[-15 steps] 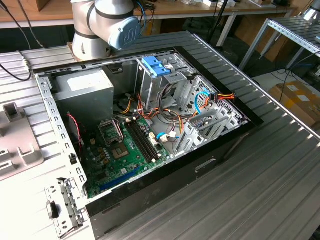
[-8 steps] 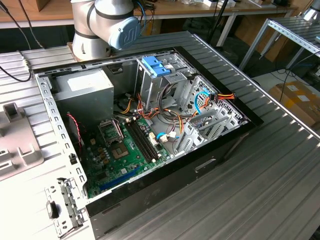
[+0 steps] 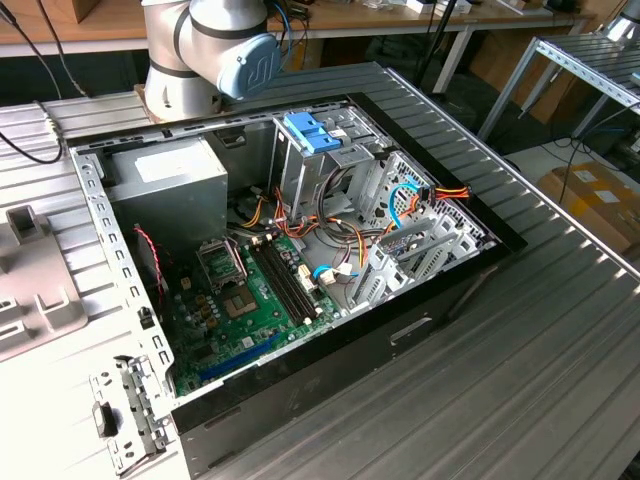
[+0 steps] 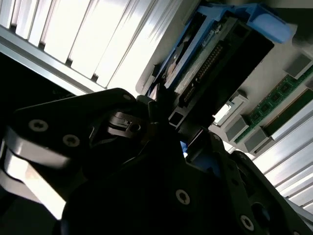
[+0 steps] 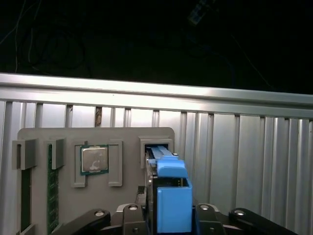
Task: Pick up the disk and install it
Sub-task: 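Pick up the disk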
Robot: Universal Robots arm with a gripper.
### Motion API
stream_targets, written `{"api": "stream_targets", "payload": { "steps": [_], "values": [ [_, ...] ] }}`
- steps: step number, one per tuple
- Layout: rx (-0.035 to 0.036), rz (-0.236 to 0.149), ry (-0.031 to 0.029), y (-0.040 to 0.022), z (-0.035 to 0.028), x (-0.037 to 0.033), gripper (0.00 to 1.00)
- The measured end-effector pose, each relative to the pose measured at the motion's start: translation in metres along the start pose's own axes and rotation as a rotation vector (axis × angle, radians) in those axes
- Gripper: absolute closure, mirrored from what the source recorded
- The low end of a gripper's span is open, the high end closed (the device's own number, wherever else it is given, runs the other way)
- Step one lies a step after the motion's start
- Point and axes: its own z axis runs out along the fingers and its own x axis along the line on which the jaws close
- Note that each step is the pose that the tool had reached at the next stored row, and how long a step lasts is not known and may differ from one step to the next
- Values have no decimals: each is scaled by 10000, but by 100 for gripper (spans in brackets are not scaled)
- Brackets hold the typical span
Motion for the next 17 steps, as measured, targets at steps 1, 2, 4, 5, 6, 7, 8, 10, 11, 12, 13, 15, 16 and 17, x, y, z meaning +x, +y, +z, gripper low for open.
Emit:
{"api": "stream_targets", "payload": {
  "steps": [1,2,4,5,6,7,8,10,11,12,13,15,16,17],
  "values": [
    [1,0,-2,0,0,0,64],
    [1,-1,-4,0,0,0,64],
    [1,0,-7,0,0,0,64],
    [1,-1,-9,0,0,0,64],
    [2,-1,-11,0,0,0,64],
    [2,-2,-23,0,0,0,64],
    [3,-2,-34,0,0,0,64],
    [4,-2,-34,0,0,0,64],
    [5,-2,-35,0,-1,0,64],
    [4,-2,-34,0,-4,0,64],
    [3,-2,-34,0,-7,-1,64],
    [4,-2,-35,0,-13,-1,64],
    [4,-2,-34,1,-17,-1,64],
    [3,-2,-34,1,-21,-1,64]
  ]
}}
